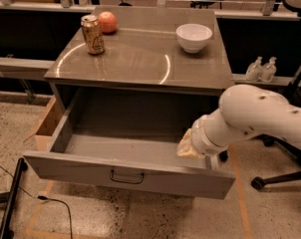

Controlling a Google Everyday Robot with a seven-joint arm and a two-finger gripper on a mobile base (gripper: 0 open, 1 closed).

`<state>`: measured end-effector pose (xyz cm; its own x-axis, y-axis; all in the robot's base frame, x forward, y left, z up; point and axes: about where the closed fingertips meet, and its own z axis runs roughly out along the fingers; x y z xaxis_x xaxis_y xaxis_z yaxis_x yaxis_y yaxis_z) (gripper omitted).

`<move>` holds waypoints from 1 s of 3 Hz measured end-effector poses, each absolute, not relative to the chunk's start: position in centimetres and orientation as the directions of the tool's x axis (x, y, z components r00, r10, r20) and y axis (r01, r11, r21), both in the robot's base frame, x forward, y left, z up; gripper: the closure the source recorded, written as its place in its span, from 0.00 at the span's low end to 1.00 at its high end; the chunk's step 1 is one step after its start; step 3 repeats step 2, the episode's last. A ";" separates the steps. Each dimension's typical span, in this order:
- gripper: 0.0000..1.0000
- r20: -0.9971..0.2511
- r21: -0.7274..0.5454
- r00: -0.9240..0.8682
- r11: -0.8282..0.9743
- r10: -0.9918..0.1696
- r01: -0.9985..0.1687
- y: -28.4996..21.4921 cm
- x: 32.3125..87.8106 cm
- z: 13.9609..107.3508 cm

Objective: Open top drawer

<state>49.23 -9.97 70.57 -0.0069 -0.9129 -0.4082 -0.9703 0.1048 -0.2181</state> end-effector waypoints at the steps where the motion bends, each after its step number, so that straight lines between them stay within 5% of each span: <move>1: 1.00 -0.489 -0.322 -0.046 0.229 -0.871 -0.919 -12.8 48.0 74.5; 2: 0.82 -0.568 -0.409 -0.102 0.388 -0.817 -0.826 -15.8 46.7 78.2; 3: 0.82 -0.568 -0.409 -0.102 0.388 -0.817 -0.826 -15.8 46.7 78.2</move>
Offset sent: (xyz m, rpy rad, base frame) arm -0.0418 -0.1066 0.1365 0.3312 -0.4400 -0.5050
